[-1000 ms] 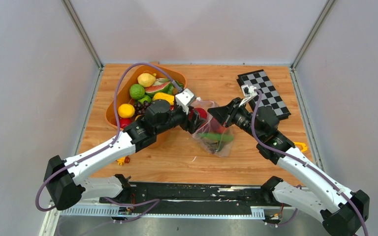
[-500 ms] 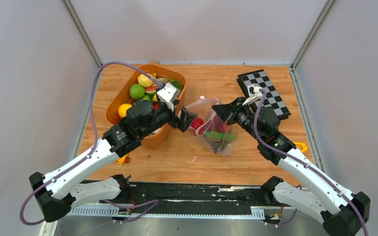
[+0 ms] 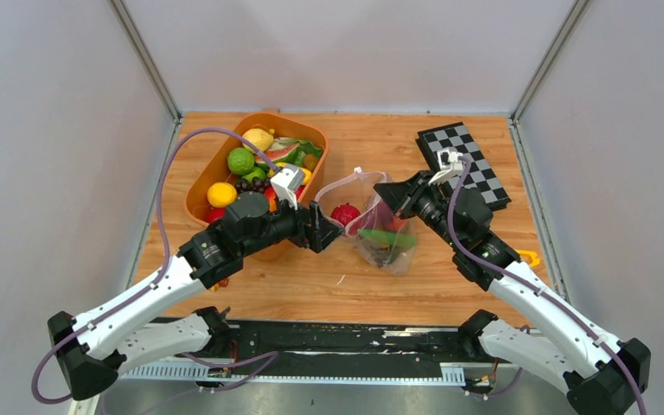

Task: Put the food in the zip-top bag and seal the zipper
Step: Adjust the zipper food storage bag at the center of the board.

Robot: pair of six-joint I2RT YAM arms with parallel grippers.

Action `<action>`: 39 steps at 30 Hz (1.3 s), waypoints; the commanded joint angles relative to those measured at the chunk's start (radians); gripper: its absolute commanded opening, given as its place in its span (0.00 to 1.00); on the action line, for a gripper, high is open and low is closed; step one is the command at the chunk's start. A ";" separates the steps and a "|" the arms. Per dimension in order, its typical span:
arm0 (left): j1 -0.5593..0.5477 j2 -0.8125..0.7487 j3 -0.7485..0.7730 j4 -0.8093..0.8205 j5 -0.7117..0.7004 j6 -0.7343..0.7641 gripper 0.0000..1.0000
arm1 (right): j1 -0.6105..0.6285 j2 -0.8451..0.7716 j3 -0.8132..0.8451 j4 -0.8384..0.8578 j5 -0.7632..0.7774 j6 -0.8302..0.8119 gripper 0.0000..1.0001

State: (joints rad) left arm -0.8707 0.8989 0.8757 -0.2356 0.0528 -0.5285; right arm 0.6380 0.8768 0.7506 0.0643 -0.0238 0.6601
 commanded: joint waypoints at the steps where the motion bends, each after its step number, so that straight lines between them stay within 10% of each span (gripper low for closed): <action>1: -0.016 0.039 0.048 0.041 0.074 -0.069 0.92 | -0.005 0.011 0.023 0.023 -0.003 0.010 0.00; 19: -0.145 0.212 0.078 0.078 -0.240 -0.003 0.57 | -0.005 0.052 0.065 0.011 -0.045 0.008 0.00; 39: -0.146 0.182 0.085 0.165 -0.185 0.157 0.00 | -0.008 0.019 0.083 -0.036 -0.042 -0.042 0.03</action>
State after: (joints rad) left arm -1.0122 1.1149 0.9100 -0.1280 -0.1326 -0.4614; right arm 0.6361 0.9230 0.7784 0.0406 -0.0601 0.6628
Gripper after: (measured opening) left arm 0.011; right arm 0.015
